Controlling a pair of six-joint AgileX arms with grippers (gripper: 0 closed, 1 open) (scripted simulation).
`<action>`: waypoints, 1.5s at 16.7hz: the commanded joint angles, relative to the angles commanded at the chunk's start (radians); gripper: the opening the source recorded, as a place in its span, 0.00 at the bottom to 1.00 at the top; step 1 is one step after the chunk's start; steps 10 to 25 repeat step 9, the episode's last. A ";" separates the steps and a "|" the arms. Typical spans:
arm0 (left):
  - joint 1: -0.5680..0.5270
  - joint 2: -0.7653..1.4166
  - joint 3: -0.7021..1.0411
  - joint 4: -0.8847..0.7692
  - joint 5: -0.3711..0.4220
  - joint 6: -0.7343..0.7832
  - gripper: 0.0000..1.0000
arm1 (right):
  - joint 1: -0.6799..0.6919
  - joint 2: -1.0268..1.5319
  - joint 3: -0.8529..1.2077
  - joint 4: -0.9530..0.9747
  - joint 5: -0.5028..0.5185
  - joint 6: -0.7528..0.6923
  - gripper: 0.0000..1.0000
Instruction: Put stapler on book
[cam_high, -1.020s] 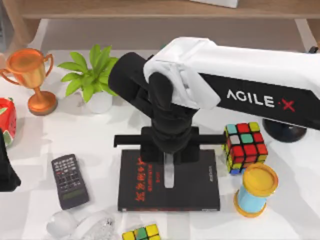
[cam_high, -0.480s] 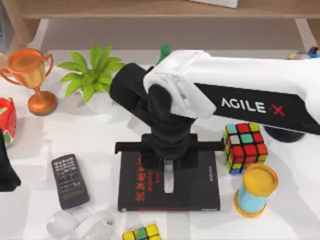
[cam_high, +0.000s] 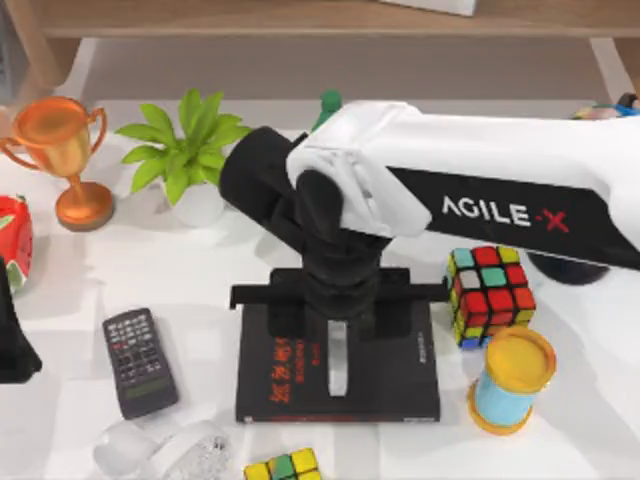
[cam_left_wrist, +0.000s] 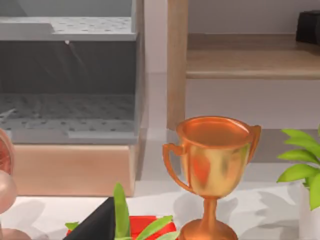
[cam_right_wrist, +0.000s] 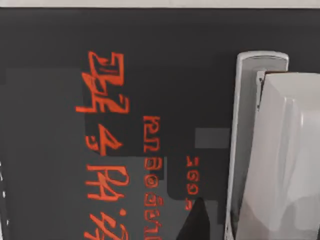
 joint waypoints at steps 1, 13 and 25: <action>0.000 0.000 0.000 0.000 0.000 0.000 1.00 | 0.000 0.000 0.000 0.000 0.000 0.000 0.83; 0.000 0.000 0.000 0.000 0.000 0.000 1.00 | 0.000 0.000 0.000 0.000 0.000 0.000 1.00; 0.000 0.000 0.000 0.000 0.000 0.000 1.00 | 0.000 0.000 0.000 0.000 0.000 0.000 1.00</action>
